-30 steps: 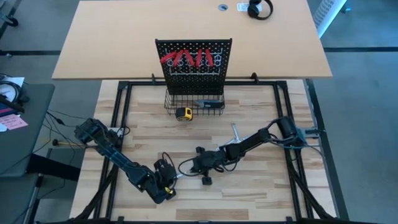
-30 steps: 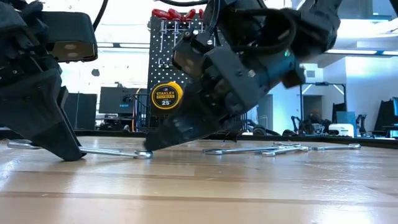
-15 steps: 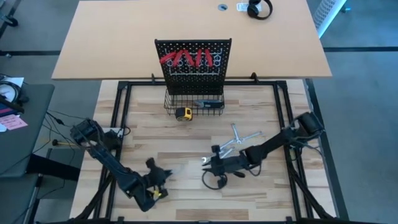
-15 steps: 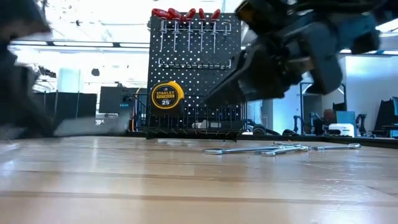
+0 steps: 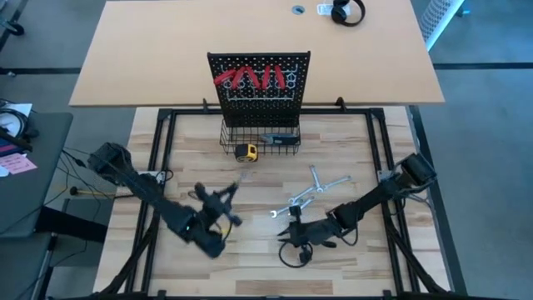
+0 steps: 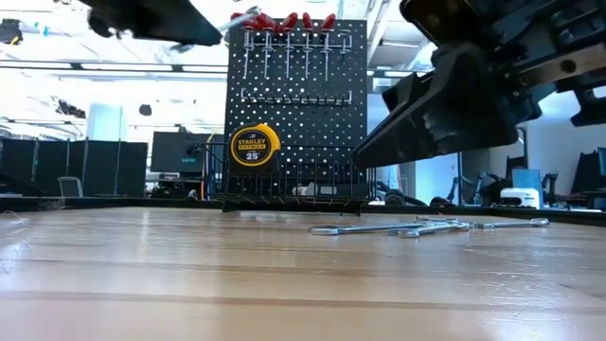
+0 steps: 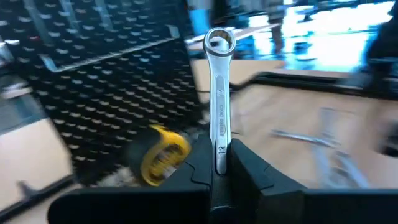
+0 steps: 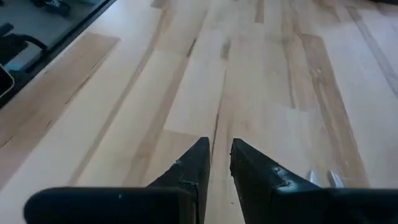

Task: Hang tools onto peg board
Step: Hang the wrench into the pegboard

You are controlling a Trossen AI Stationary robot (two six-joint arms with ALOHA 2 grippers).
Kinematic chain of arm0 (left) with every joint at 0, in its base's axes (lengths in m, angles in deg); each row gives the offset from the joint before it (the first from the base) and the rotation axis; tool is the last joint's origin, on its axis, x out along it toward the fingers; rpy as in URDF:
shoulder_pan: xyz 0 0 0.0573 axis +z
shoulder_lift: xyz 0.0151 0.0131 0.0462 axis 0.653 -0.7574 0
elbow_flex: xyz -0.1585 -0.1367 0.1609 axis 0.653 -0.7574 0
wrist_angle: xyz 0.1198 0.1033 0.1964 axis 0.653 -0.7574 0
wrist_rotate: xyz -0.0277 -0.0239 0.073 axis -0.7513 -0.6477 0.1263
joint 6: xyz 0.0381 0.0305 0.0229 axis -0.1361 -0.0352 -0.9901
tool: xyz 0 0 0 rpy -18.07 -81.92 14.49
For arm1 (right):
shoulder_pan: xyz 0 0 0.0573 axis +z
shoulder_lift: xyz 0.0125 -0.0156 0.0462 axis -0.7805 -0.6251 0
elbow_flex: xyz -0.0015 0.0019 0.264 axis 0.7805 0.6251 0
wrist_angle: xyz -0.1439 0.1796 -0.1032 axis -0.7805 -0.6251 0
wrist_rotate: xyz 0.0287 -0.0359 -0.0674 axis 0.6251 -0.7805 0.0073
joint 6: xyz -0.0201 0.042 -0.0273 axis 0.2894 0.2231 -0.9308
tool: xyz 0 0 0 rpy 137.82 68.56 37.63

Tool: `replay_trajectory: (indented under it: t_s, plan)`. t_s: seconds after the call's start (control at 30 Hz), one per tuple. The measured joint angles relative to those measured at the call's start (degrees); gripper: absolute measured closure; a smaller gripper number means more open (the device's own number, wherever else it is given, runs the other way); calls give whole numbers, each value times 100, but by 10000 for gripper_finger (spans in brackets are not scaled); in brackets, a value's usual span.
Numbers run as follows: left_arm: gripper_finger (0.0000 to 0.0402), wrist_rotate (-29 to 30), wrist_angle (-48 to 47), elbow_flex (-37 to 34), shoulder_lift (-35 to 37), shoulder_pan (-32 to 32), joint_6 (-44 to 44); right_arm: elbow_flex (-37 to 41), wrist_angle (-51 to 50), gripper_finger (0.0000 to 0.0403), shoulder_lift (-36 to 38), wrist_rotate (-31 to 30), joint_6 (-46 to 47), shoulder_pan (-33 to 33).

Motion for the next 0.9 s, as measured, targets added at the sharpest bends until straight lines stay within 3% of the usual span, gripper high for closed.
replay_trajectory:
  t_s: [0.23,0.43,0.6,0.73,0.9]
  plan:
    - [387,5,-1240,-2,703,1466,866,0,17,326,0,-109,0,60]
    - [387,-114,-1341,-2,779,2698,529,-2,30,326,0,-129,-7,-19]
    - [388,-403,-1300,-2,782,3302,287,-2,35,326,2,-129,-13,-26]
    - [388,-1064,-1113,-8,780,3510,-337,-7,39,326,0,-129,-14,-24]
    - [388,-1786,353,-407,835,3571,-1884,-7,42,326,2,-126,-42,-24]
